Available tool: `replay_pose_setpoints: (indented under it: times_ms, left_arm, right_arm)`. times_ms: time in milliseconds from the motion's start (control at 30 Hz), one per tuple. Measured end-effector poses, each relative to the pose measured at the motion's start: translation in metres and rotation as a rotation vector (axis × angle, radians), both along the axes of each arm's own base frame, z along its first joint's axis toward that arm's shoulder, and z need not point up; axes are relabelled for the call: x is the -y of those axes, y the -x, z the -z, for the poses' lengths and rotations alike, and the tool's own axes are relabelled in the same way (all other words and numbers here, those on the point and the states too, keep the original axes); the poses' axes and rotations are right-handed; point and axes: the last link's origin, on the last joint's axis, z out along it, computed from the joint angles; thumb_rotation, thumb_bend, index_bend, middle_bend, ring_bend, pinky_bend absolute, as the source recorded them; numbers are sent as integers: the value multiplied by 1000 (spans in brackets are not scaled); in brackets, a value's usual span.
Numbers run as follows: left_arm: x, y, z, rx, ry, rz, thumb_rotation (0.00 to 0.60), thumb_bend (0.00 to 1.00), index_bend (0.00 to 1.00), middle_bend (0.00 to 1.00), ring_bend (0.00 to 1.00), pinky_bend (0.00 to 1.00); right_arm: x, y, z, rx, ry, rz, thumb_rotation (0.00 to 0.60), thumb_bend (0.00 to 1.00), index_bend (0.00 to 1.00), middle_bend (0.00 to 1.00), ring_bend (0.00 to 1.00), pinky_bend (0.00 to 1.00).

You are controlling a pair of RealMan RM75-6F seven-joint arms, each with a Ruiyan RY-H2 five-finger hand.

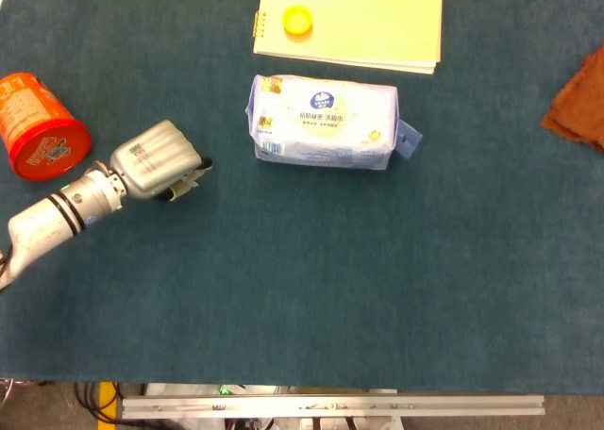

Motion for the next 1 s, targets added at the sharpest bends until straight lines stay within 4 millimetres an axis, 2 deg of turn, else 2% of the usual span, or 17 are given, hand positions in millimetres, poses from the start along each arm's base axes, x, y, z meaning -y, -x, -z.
replay_pose_setpoints:
  times_ms: [167, 367, 467, 600, 700, 1000]
  left_arm:
    - [3, -6, -17, 33, -15, 13, 600, 364, 609, 1000, 991, 930]
    - [9, -22, -42, 90, -38, 41, 600, 364, 607, 1000, 991, 930]
    - [10, -37, -53, 115, -54, 69, 600, 364, 607, 1000, 991, 930]
    - [7, -65, -62, 156, -72, 118, 600, 364, 606, 1000, 991, 930]
    - [1, -89, -62, 179, -78, 161, 600, 364, 606, 1000, 992, 930]
    - [-11, -132, -39, 181, -40, 211, 600, 364, 597, 1000, 993, 930]
  right_arm:
    - [4, 0, 3, 9, -11, -13, 600, 786, 441, 469, 503, 500]
    - [8, 1, 6, 19, -26, -30, 600, 785, 441, 469, 503, 500]
    - [10, 1, 7, 20, -34, -36, 600, 786, 441, 469, 503, 500]
    - [11, 0, 10, 22, -47, -45, 600, 785, 441, 469, 504, 500]
    - [10, 0, 10, 20, -49, -47, 600, 786, 441, 469, 506, 500]
    - [5, 5, 5, 20, -32, -28, 600, 786, 441, 469, 507, 500]
